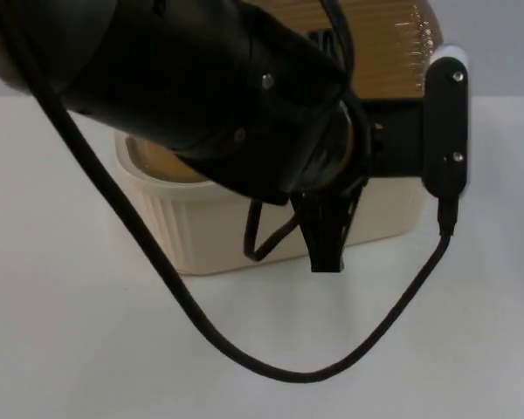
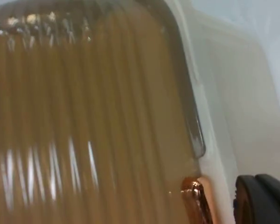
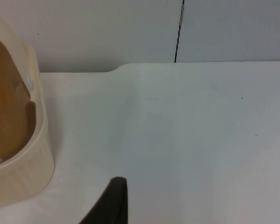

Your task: Open the box lid with the left hand, place the block into the box with the right hand, then close the box lid with the left hand.

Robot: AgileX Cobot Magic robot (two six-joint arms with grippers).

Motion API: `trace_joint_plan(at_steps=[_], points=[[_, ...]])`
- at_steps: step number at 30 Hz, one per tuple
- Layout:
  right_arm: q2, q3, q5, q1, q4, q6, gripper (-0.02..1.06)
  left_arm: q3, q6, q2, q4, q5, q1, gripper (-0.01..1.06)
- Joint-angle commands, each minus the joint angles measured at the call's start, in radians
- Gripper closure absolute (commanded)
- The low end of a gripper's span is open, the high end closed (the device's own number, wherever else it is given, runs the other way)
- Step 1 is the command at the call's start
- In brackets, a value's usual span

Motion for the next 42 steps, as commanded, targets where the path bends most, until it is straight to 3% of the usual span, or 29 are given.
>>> trace_joint_plan(at_steps=[1,9,20,25,42], points=[[-0.002,-0.005,-0.009,0.002,-0.006,0.000,0.00,-0.011,-0.015,0.009,0.013,-0.007,0.023,1.05],[-0.002,-0.005,-0.009,0.002,-0.006,0.000,0.00,-0.048,-0.027,0.013,0.018,-0.022,0.084,1.05],[-0.002,-0.005,-0.007,0.002,-0.009,-0.008,0.00,-0.048,-0.005,0.001,-0.141,-0.018,0.066,1.05],[-0.002,-0.005,-0.005,0.002,-0.009,-0.008,0.00,-0.048,-0.005,-0.009,-0.144,-0.006,0.032,1.05],[-0.002,-0.005,-0.001,0.002,-0.009,-0.008,0.00,-0.045,0.006,0.011,-0.129,-0.033,0.058,1.05]])
